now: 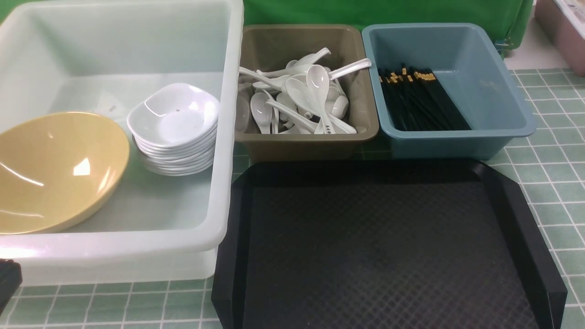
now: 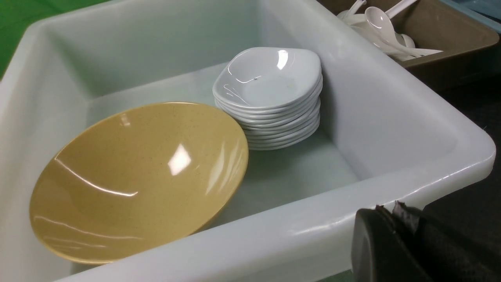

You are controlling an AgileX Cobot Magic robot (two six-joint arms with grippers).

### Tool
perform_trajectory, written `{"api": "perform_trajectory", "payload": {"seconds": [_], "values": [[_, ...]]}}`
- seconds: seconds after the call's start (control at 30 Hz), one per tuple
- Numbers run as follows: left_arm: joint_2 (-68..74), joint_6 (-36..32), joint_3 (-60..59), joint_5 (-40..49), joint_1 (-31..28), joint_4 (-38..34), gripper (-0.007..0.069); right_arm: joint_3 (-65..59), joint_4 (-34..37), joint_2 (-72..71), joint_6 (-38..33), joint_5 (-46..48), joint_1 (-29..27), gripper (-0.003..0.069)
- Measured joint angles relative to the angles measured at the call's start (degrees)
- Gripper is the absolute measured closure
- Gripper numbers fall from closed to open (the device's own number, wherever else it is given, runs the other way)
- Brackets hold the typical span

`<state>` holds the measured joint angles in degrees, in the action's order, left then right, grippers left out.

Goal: On blue table put chopsticks spoon bowls plates into blue grey white boxes.

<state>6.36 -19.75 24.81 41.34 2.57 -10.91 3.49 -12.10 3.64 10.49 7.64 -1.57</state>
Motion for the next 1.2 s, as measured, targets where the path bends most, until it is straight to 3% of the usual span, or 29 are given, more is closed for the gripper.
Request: {"api": "perform_trajectory", "payload": {"seconds": [0.2, 0.43, 1.2], "values": [[0.0, 0.0, 0.0, -0.1, 0.0, 0.0, 0.0623, -5.1, 0.0, -3.8, 0.5, 1.3, -2.0, 0.0623], [0.0, 0.0, 0.0, 0.0, 0.0, 0.0, 0.0623, -5.1, 0.9, -4.3, 1.9, 9.6, -2.1, 0.0623], [0.0, -0.1, 0.0, 0.0, 0.0, 0.0, 0.0623, -5.1, 1.8, -4.3, 2.6, 9.9, 0.4, 0.0622]]}}
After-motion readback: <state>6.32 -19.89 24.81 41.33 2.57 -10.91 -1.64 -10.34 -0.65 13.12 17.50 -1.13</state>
